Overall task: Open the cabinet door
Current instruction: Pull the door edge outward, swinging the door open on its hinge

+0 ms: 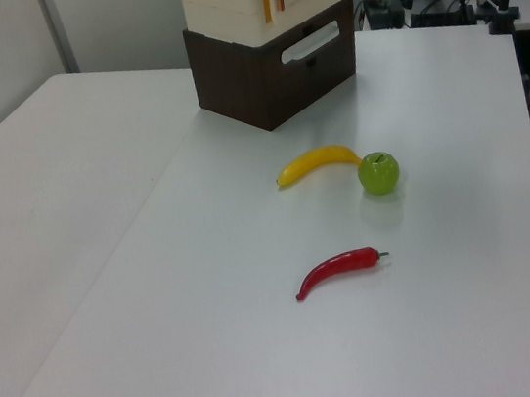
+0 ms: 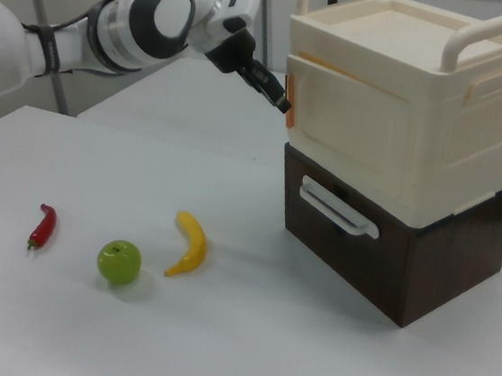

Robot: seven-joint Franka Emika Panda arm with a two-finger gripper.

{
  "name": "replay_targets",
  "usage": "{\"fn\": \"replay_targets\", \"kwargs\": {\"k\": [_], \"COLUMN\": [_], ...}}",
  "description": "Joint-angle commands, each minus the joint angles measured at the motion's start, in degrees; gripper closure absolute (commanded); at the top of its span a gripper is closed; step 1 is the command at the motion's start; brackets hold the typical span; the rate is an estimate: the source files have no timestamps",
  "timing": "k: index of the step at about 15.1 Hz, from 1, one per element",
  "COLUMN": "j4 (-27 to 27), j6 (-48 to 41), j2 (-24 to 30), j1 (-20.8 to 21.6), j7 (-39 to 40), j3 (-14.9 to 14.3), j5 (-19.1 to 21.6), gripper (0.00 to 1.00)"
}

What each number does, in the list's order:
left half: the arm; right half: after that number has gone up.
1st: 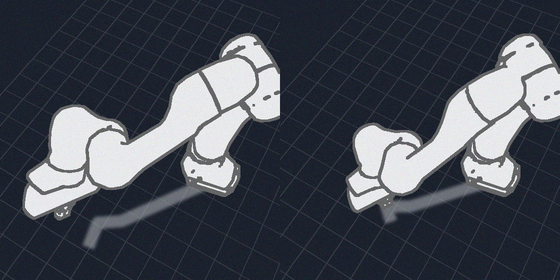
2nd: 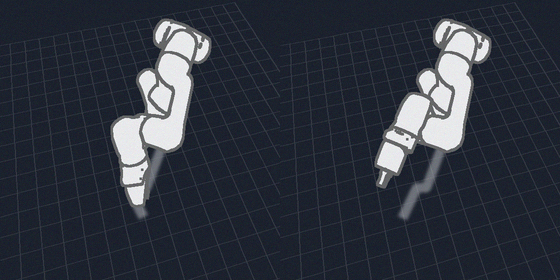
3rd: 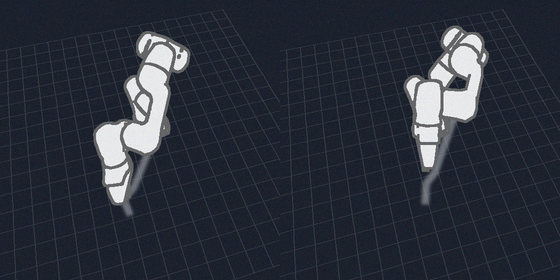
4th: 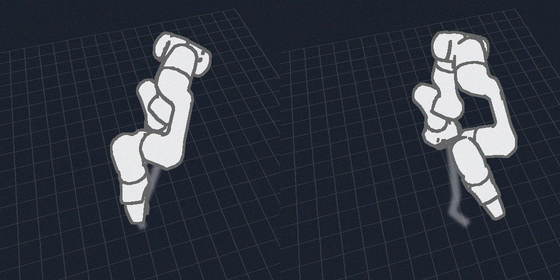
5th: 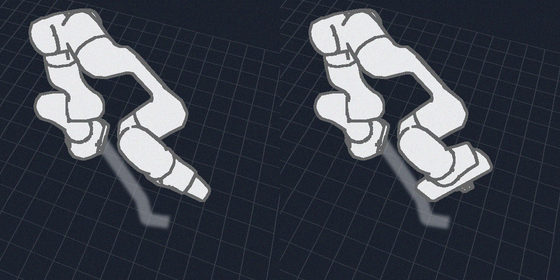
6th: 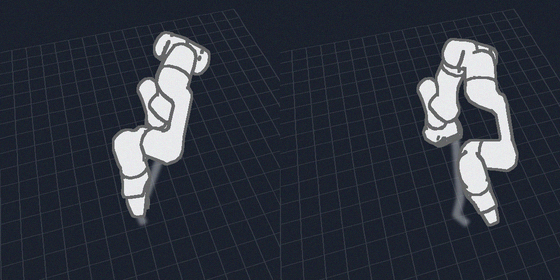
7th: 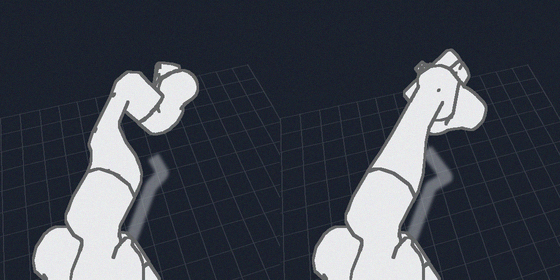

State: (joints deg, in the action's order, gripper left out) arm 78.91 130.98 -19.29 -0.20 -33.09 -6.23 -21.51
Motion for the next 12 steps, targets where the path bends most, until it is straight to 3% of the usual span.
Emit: {"fn": "replay_targets", "kwargs": {"k": [1,5,9,12], "j4": [2.2,-0.1,-2.3,-2.3], "j6": [-4.5,-4.8,-2.5,4.6], "j2": [3.7,4.9,4.4,4.0], "j1": [1.3,2.0,1.7,1.5], "j7": [-1.1,-1.1,-1.3,-1.7], "j3": [-0.1,-0.3,-0.5,-1.0], "j5": [1.4,1.5,1.2,1.1], "gripper": [0.19,0.0,0.0,0.0]}}
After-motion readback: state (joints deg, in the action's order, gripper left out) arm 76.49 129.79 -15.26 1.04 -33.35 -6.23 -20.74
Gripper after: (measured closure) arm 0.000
